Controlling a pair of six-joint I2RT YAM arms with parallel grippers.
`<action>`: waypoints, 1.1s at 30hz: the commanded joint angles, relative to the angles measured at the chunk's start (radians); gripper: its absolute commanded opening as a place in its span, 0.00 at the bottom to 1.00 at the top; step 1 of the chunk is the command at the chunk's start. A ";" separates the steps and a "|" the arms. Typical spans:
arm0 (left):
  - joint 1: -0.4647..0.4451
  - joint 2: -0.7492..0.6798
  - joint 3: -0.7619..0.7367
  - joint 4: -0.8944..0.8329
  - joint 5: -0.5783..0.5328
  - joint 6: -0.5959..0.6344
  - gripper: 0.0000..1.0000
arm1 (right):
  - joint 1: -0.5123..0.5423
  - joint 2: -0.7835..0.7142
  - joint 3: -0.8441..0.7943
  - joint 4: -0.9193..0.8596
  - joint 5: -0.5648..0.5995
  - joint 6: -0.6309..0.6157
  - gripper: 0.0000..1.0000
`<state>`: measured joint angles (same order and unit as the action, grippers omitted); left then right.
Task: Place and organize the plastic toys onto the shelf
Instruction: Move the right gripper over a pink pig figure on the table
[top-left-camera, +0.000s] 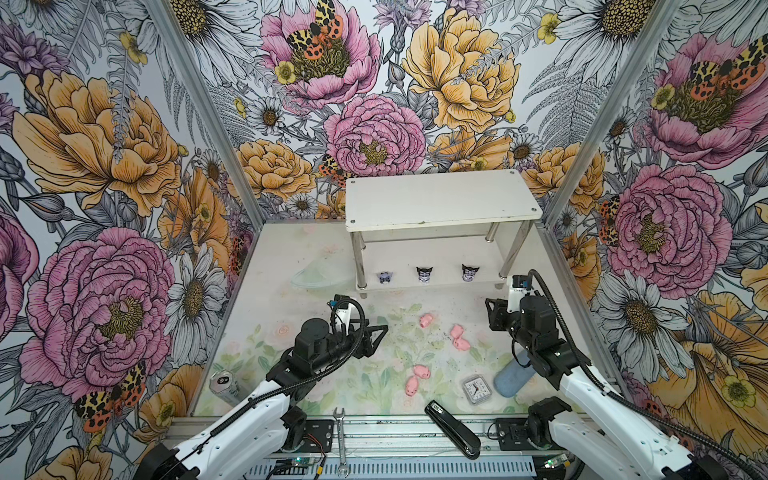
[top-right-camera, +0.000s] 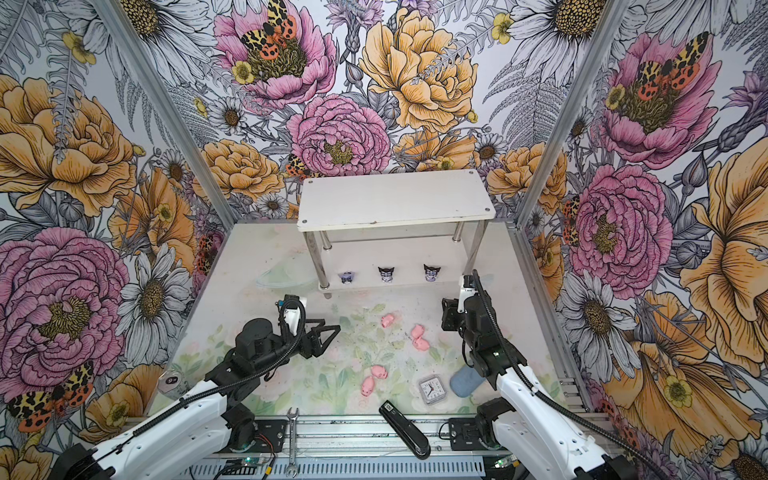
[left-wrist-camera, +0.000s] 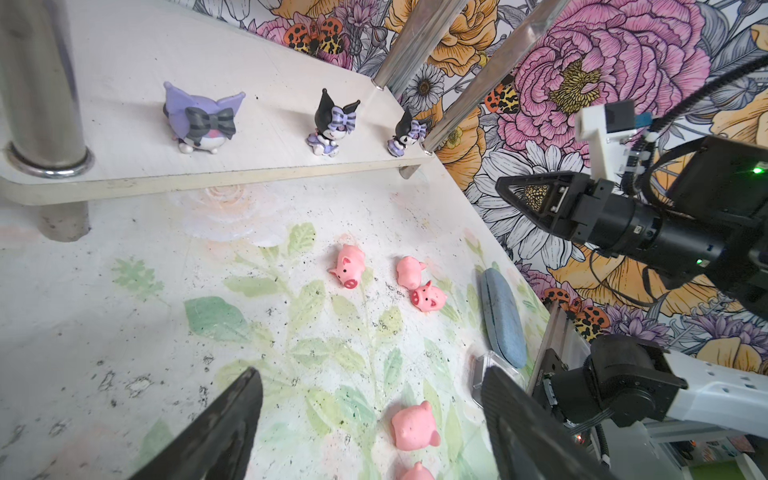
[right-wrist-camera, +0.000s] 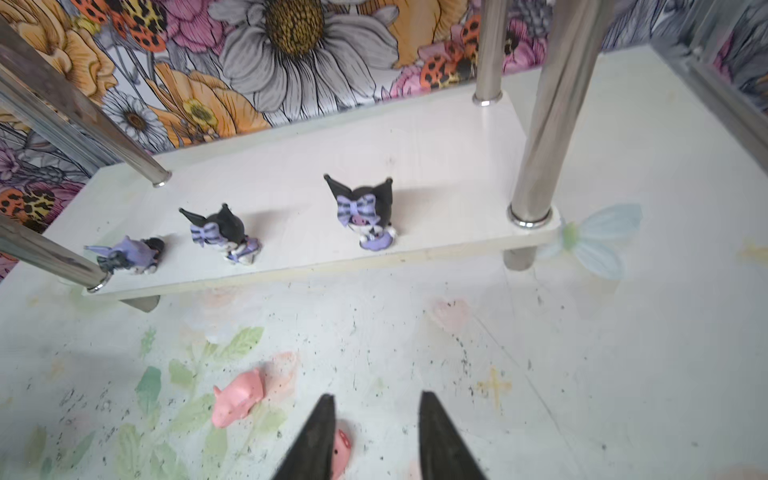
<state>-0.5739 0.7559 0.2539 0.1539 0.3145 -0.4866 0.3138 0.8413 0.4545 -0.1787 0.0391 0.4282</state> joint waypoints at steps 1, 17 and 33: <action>-0.015 -0.019 -0.010 -0.033 -0.059 -0.023 0.84 | 0.005 0.082 0.036 -0.002 -0.034 0.056 0.00; -0.017 -0.093 -0.048 -0.164 -0.167 -0.042 0.79 | 0.143 0.444 0.182 0.083 -0.106 0.023 0.26; -0.015 0.010 -0.036 -0.096 -0.164 -0.064 0.78 | 0.364 0.721 0.329 0.184 -0.142 0.072 0.00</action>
<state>-0.5873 0.7670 0.2146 0.0189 0.1646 -0.5369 0.6685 1.5169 0.7528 -0.0566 -0.0757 0.4786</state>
